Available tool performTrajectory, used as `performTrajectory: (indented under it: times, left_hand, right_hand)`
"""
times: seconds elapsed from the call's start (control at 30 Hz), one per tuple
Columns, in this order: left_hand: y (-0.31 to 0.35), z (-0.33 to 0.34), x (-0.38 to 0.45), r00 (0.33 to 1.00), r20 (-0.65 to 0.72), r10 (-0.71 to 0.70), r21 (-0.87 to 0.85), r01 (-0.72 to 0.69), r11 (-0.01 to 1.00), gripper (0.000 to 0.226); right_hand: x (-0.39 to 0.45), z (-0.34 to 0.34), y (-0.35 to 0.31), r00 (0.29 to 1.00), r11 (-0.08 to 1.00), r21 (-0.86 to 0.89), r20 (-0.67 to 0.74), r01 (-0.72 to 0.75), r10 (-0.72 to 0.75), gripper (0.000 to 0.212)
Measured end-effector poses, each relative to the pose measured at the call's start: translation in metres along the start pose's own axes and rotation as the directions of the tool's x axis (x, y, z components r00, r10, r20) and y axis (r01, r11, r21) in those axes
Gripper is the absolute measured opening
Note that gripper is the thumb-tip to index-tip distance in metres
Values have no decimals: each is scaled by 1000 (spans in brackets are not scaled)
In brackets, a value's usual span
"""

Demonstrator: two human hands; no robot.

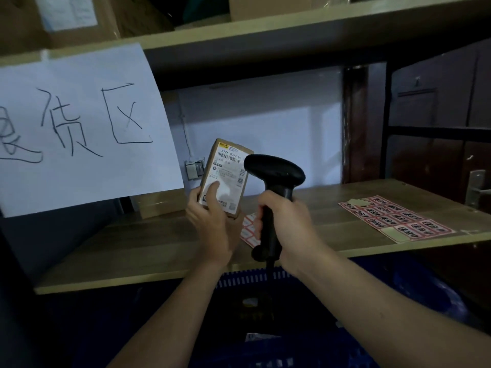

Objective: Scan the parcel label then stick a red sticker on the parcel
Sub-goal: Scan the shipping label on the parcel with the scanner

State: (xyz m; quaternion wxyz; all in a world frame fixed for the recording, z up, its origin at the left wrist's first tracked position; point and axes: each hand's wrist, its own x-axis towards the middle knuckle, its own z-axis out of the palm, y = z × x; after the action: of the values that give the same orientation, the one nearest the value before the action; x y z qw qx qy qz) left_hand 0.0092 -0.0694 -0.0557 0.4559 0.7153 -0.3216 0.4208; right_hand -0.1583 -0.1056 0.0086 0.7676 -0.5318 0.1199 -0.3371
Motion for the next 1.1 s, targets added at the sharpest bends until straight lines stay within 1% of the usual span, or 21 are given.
performTrajectory:
  times: [0.03, 0.07, 0.13, 0.17, 0.2, 0.27, 0.33, 0.37, 0.47, 0.57, 0.63, 0.73, 0.83, 0.9, 1.03, 1.1]
  left_hand:
    - [-1, 2, -2, 1000, -1, 13, 9, -13, 1000, 50]
    - [-4, 6, -1, 1000, -7, -4, 18, 5, 1000, 48]
    - [-3, 10, 5, 981, -105, -165, -66, 159, 985, 43]
    - [1, 8, 8, 963, -129, -238, -105, 226, 969, 41]
    - [3, 8, 8, 970, -103, -221, -121, 208, 971, 42]
    - [2, 7, 3, 990, -79, -114, -60, 110, 992, 55]
    - [-4, 8, 0, 998, -56, -42, 12, 43, 999, 65]
    - [-6, 8, -1, 999, -43, -26, 20, 27, 999, 68]
    - [-3, 11, 1, 996, -67, -54, 14, 55, 998, 70]
    - [1, 11, 1, 994, -106, -3, -9, 2, 1000, 65]
    - [1, 10, 0, 995, -94, 25, -10, -26, 1000, 67]
    - [3, 7, -1, 994, -97, 53, -7, -54, 999, 75]
    - [2, 8, 0, 992, -105, 68, -20, -71, 997, 76]
    - [3, 8, 1, 992, -112, 66, -23, -69, 997, 76]
    - [0, 10, 0, 996, -92, 1, -31, -4, 1000, 79]
    - [-2, 12, -2, 995, -98, 0, -40, -4, 999, 77]
  right_hand:
    - [-1, 1, 3, 1000, 1000, -21, -8, 14, -14, 28]
    - [-1, 2, 5, 999, 999, -31, -12, 29, -29, 29]
    - [-3, 3, 7, 999, 999, -32, -18, 42, -42, 31]
    - [-3, 3, 8, 999, 999, -27, -18, 46, -46, 31]
    - [-2, 3, 8, 999, 998, -22, -16, 51, -52, 32]
    - [-1, 4, 9, 998, 998, -15, -19, 60, -60, 33]
    - [1, 4, 10, 998, 998, -14, -24, 56, -56, 33]
    - [2, 4, 10, 998, 999, -9, -23, 52, -52, 35]
    - [4, 4, 12, 999, 999, 18, -9, 39, -39, 38]
    - [5, 6, 15, 999, 1000, 18, 44, 22, -23, 36]
    - [6, 7, 17, 998, 999, 32, 67, 12, -14, 35]
    - [7, 9, 19, 998, 999, 42, 64, 13, -16, 32]
    - [8, 10, 20, 998, 999, 35, 52, 21, -23, 30]
    - [9, 10, 20, 999, 999, 32, 45, 24, -26, 30]
    - [10, 8, 24, 999, 999, 39, 41, 21, -22, 31]
    - [11, 6, 28, 999, 999, 45, 34, 14, -15, 31]
